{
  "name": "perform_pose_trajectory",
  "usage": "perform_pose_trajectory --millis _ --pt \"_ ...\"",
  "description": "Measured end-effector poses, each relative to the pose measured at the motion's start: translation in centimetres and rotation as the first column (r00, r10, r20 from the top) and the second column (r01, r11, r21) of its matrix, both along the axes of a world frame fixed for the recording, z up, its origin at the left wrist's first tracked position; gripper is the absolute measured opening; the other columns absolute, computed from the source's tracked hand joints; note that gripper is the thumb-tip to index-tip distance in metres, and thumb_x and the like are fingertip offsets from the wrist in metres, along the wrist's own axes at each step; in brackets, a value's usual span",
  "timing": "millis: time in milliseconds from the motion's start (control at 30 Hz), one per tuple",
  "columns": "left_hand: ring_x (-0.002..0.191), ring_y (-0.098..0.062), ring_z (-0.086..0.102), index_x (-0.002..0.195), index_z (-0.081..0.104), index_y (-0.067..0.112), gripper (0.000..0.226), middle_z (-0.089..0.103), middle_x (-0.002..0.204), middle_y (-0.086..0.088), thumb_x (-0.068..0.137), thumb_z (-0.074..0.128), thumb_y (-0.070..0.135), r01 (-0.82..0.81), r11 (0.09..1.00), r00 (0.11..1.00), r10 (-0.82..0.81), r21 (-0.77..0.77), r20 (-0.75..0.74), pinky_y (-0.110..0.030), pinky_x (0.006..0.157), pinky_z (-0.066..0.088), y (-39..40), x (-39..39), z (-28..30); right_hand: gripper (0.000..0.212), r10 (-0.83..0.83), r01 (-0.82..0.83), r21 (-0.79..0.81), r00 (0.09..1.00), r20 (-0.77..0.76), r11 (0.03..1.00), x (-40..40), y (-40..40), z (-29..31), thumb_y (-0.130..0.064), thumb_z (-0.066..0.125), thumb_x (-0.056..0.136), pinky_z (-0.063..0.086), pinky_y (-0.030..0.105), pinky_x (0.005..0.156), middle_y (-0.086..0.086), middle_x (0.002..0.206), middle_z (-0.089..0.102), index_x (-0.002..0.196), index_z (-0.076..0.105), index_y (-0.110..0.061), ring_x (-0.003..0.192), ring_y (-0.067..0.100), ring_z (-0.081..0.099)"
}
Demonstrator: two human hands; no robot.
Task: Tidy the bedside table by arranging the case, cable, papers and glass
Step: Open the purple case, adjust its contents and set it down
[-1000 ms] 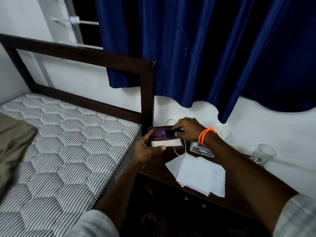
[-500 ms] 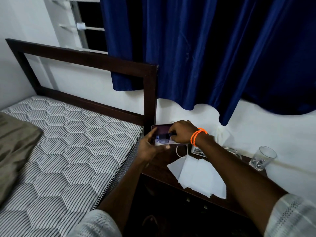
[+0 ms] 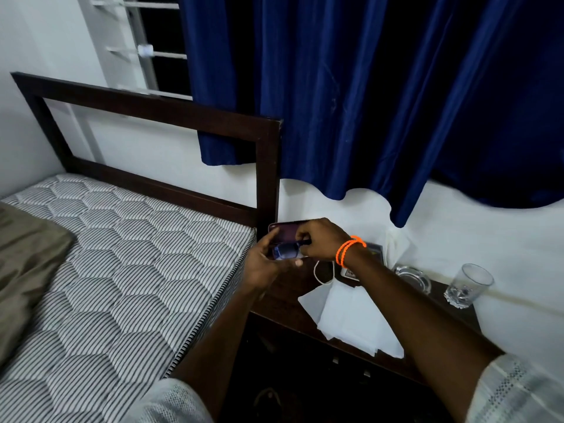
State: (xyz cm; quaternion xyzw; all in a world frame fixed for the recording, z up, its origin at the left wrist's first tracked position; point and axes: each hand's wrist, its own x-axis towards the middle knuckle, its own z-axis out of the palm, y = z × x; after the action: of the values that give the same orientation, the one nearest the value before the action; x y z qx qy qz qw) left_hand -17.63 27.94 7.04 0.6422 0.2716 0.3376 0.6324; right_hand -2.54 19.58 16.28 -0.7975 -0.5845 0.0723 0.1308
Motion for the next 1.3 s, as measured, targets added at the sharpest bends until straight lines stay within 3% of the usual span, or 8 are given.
perform_pose_trajectory --millis 233,400,533,667,767,900,1067,1300 --pt "0.111 -0.013 0.072 0.144 0.054 0.014 0.098 0.073 0.126 -0.002 0.057 0.095 -0.003 -0.016 0.998 0.999 0.019 -0.065 0.046 -0.023 0.086 0.059 0.4 0.3 -0.2 0.033 -0.006 0.034 0.141 0.981 -0.196 0.989 1.0 -0.7 0.2 -0.015 0.086 0.062 0.056 0.031 0.076 -0.001 0.09 0.071 0.092 0.071 -0.015 0.083 0.016 0.066" --pt "0.108 -0.012 0.074 0.142 0.056 0.017 0.097 0.076 0.12 0.004 0.056 0.096 -0.003 0.003 0.998 0.998 0.002 -0.066 0.063 -0.023 0.083 0.059 0.5 0.4 -0.2 0.038 -0.022 0.066 0.15 0.96 -0.28 0.986 2.4 -1.8 0.5 -0.013 0.091 0.063 0.046 0.006 0.066 -0.011 0.084 0.068 0.098 0.076 -0.016 0.078 0.002 0.062" --pt "0.11 -0.017 0.074 0.135 0.059 0.028 0.093 0.076 0.12 0.002 0.056 0.096 -0.001 0.029 0.998 0.998 -0.026 -0.049 0.054 -0.027 0.085 0.06 0.2 0.8 -0.2 0.04 0.001 0.039 0.148 0.965 -0.262 0.988 2.1 -1.8 0.2 -0.018 0.088 0.07 0.053 0.02 0.083 0.0 0.101 0.074 0.108 0.076 -0.014 0.092 0.011 0.068" --pt "0.114 -0.019 0.072 0.144 0.054 0.019 0.1 0.074 0.126 -0.003 0.056 0.098 0.004 0.026 0.999 0.999 -0.025 -0.032 0.04 -0.036 0.093 0.06 0.0 1.0 -0.2 0.034 0.044 -0.027 0.112 0.988 -0.149 0.993 1.5 -1.3 0.0 -0.022 0.082 0.077 0.051 0.024 0.089 -0.001 0.107 0.072 0.11 0.077 -0.017 0.098 0.011 0.066" --pt "0.114 -0.015 0.071 0.143 0.055 0.019 0.098 0.073 0.126 0.0 0.056 0.097 0.001 0.014 1.0 1.0 -0.013 -0.008 0.023 -0.029 0.089 0.06 0.0 1.0 -0.3 0.025 0.033 -0.016 0.114 0.988 -0.151 0.993 1.3 -1.2 -0.1 -0.016 0.079 0.079 0.051 0.024 0.087 0.0 0.103 0.073 0.104 0.078 -0.016 0.095 0.012 0.067" --pt "0.112 -0.014 0.072 0.143 0.055 0.017 0.098 0.075 0.123 0.003 0.056 0.097 0.001 0.024 1.0 1.0 -0.024 -0.012 0.018 -0.029 0.089 0.06 -0.2 0.8 -0.2 0.015 0.032 -0.021 0.105 0.994 -0.108 0.994 1.2 -1.0 0.3 -0.008 0.076 0.08 0.055 0.037 0.087 -0.003 0.087 0.066 0.094 0.078 -0.015 0.085 0.016 0.065" --pt "0.11 -0.013 0.073 0.144 0.055 0.019 0.098 0.075 0.121 0.003 0.057 0.097 0.001 0.014 1.0 1.0 -0.014 -0.014 0.016 -0.024 0.082 0.06 -0.1 0.8 0.1 0.029 0.073 -0.069 0.047 0.994 -0.086 0.997 1.4 -0.9 0.3 -0.004 0.075 0.08 0.053 0.034 0.095 0.004 0.109 0.071 0.107 0.076 -0.013 0.101 0.019 0.067" --pt "0.12 -0.01 0.066 0.149 0.051 0.019 0.105 0.067 0.134 0.004 0.056 0.098 0.005 0.024 1.0 1.0 -0.024 -0.002 0.015 -0.027 0.09 0.06 -0.2 0.7 0.4 0.025 0.056 -0.052 0.066 0.996 -0.063 0.996 1.4 -0.9 0.0 -0.006 0.076 0.078 0.052 0.027 0.086 0.001 0.102 0.071 0.102 0.077 -0.014 0.092 0.014 0.065"
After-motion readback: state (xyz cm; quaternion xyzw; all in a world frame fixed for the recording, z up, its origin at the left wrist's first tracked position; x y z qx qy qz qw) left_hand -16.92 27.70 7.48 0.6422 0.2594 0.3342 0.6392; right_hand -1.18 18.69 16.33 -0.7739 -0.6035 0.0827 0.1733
